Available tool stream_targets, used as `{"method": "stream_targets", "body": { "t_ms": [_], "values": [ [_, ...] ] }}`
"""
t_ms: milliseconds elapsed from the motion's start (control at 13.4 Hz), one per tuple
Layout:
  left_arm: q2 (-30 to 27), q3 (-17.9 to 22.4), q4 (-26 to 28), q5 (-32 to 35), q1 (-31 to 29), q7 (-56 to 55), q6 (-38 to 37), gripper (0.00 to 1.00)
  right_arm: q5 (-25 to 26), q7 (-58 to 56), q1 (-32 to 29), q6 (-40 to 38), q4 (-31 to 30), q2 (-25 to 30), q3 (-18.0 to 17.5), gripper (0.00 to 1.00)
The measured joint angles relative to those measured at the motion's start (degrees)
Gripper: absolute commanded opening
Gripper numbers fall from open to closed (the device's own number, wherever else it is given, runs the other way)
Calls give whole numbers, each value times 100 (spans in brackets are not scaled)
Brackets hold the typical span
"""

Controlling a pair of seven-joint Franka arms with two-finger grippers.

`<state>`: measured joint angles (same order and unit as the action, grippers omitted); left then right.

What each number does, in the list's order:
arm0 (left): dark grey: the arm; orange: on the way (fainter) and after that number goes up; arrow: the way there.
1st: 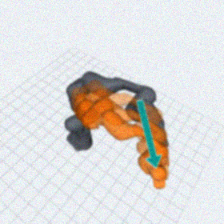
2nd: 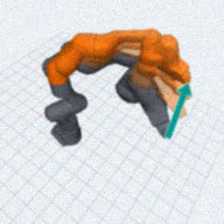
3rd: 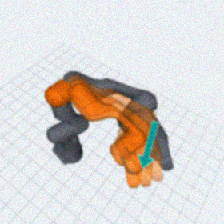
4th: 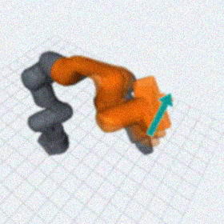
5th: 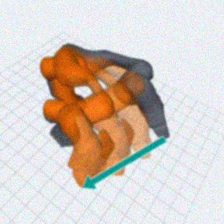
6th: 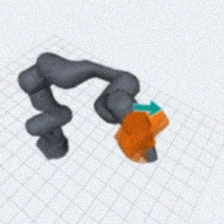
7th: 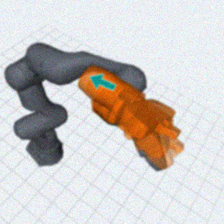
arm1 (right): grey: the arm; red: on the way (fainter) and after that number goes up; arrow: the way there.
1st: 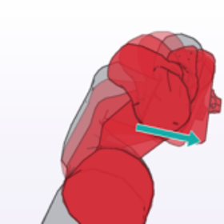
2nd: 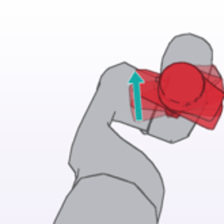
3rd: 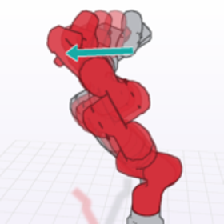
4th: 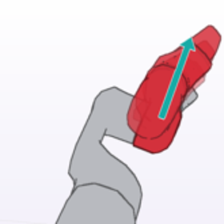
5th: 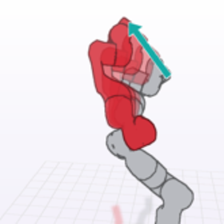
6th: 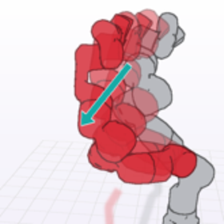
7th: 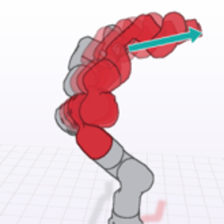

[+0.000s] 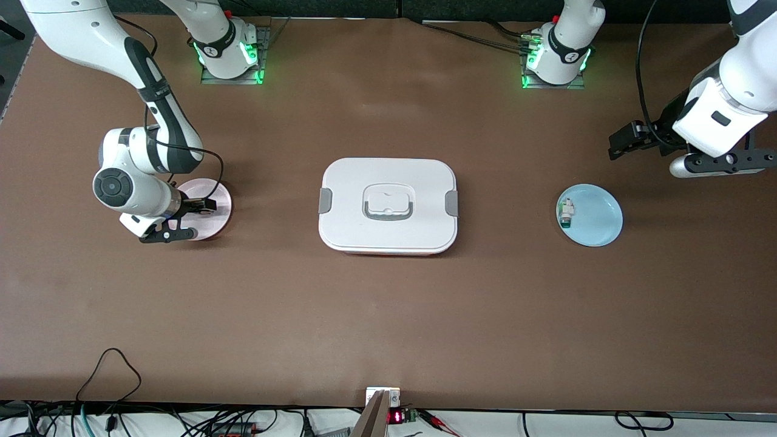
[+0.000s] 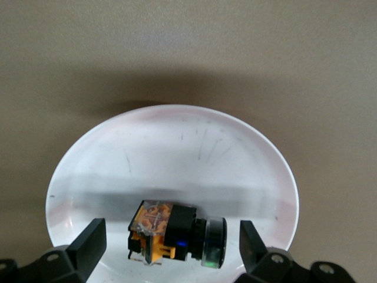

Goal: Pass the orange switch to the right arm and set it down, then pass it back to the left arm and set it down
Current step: 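Close the right gripper on the orange switch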

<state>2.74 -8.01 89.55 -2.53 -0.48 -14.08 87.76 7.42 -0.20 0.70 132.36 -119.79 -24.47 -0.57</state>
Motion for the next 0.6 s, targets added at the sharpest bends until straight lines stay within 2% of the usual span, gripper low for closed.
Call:
{"method": "stream_targets", "body": {
  "t_ms": [596],
  "values": [
    [0, 0, 0, 0, 0, 1, 0, 100, 56, 0, 0, 30, -199, -1, 0, 100]
  ]
}}
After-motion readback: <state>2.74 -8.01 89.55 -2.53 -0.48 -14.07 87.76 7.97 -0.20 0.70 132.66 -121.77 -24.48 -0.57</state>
